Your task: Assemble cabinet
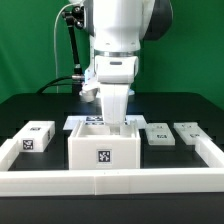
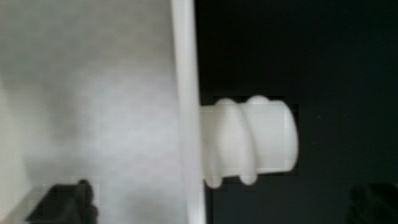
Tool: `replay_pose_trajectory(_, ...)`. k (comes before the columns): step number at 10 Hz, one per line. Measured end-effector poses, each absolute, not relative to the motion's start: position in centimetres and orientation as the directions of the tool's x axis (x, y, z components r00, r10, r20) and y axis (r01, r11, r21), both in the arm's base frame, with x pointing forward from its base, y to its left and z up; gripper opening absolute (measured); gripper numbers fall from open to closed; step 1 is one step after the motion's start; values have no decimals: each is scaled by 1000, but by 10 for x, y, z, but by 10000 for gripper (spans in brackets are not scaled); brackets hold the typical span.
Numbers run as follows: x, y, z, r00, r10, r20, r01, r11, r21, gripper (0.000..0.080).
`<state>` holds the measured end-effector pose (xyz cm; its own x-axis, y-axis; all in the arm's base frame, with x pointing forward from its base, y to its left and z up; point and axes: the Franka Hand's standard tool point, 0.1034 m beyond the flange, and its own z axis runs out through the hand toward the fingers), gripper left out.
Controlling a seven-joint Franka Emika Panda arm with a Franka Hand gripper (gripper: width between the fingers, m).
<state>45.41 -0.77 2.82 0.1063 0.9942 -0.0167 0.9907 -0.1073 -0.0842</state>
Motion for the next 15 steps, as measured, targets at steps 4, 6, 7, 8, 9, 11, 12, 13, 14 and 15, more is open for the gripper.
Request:
replay_pose_trajectory(4, 454, -7, 28, 106, 994, -16, 991, -107, -84, 79)
replay_pose_trajectory(6, 455, -8, 29, 107, 994, -16, 991, -108, -81, 38)
replay_pose_trajectory(7, 455, -8, 29, 107, 994, -16, 991, -108, -81, 38)
replay_pose_trajectory(8, 455, -8, 29, 107, 994, -16, 991, -108, -81, 38)
replay_pose_trajectory(9, 455, -8, 29, 107, 994, -16, 991, -108, -81, 38)
replay_pose_trajectory(11, 455, -8, 29, 107, 994, -16, 991, -108, -81, 38)
replay_pose_trajectory(12, 458, -5, 29, 104, 994, -15, 991, -105, -80, 38)
replay_pose_trajectory(13, 469, 7, 29, 86, 996, -5, 994, -86, -69, 38)
replay_pose_trajectory(14, 473, 17, 29, 73, 997, 3, 995, -72, -65, 38)
replay_pose_trajectory(15, 477, 24, 28, 62, 998, 9, 996, -61, -61, 38)
